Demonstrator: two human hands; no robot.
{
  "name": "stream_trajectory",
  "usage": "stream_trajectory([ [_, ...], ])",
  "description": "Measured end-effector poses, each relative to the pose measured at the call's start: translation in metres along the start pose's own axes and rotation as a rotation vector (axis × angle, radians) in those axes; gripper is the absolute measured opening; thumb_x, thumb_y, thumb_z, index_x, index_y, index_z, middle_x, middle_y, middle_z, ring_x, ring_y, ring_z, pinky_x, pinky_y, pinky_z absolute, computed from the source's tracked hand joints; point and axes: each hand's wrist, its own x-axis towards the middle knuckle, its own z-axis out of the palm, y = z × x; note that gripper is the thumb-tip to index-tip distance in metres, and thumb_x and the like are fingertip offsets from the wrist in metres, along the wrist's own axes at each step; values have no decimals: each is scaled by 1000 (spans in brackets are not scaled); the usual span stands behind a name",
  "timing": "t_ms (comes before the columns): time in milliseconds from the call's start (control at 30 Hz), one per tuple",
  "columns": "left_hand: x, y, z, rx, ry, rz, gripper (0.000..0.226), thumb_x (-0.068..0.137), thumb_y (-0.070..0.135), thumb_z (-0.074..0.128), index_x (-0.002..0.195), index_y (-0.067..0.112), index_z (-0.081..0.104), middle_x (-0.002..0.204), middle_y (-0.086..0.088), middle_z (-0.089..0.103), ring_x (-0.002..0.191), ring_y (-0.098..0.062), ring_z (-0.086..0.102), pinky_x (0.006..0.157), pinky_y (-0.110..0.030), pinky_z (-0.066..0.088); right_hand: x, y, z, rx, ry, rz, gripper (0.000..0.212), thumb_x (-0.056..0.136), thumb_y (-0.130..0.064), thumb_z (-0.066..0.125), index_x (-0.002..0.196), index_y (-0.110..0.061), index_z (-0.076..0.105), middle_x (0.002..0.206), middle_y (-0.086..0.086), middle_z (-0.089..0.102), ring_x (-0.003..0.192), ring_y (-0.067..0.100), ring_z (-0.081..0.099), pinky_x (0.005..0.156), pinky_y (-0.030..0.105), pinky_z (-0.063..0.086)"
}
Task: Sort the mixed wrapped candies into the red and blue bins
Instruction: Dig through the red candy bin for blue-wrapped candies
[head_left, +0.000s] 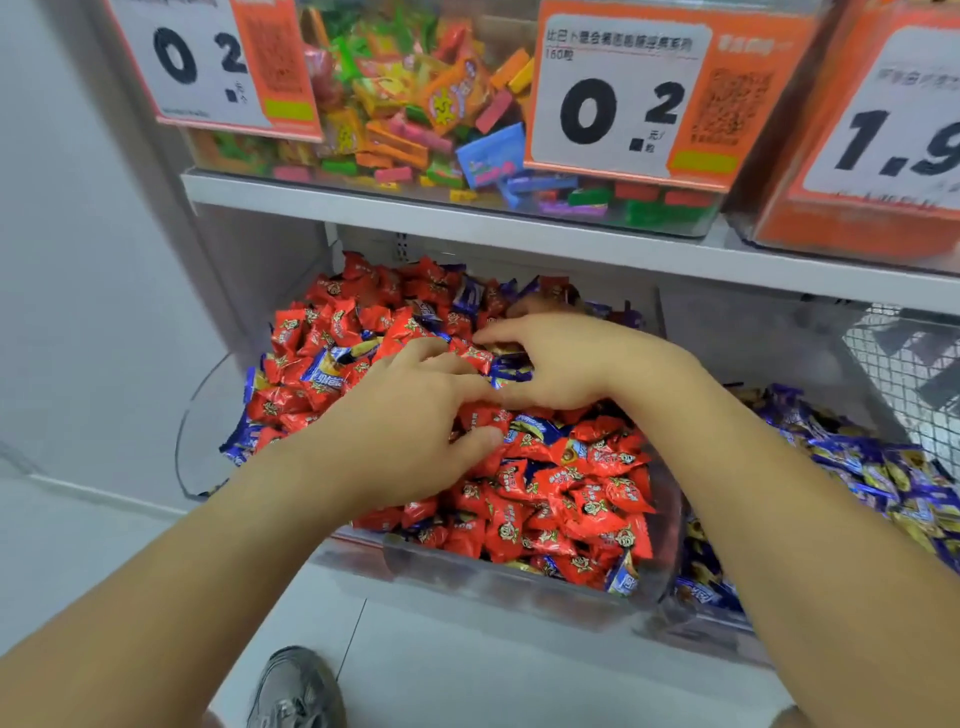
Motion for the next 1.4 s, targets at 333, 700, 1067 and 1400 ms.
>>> stream_trajectory([
  [333, 8, 0, 1, -133, 276, 5, 30, 92, 51, 51, 99, 29, 70, 103, 12, 62, 110, -10, 46, 98, -35, 41, -10, 10, -4, 142, 92, 28, 26, 97, -26, 61, 122, -32, 64, 116, -5, 58, 104, 18, 57, 90, 34, 48],
  [700, 49, 19, 15, -151, 216, 17, 30, 98, 31, 52, 122, 15, 60, 112, -1, 63, 106, -15, 55, 92, -31, 46, -23, 32, -21, 355, 251, 239, 20, 93, -17, 47, 89, -26, 64, 79, -2, 68, 68, 25, 61, 60, 36, 48],
  [1067, 60, 14, 11, 38, 54, -78, 67, 85, 50, 68, 137, 17, 41, 112, -3, 63, 109, -25, 57, 95, -39, 44, -31, 32, -19, 60, -54, 121, 22, 83, -49, 73, 99, -35, 75, 92, -19, 67, 83, 4, 60, 79, 26, 50],
  [1400, 49, 7, -1, -359, 242, -118, 41, 80, 19, 75, 118, 28, 64, 81, 15, 62, 71, 3, 59, 69, -17, 48, -28, 36, -21, 117, 185, 183, 24, 89, -57, 62, 93, -33, 67, 97, -10, 68, 88, 15, 65, 78, 31, 51],
])
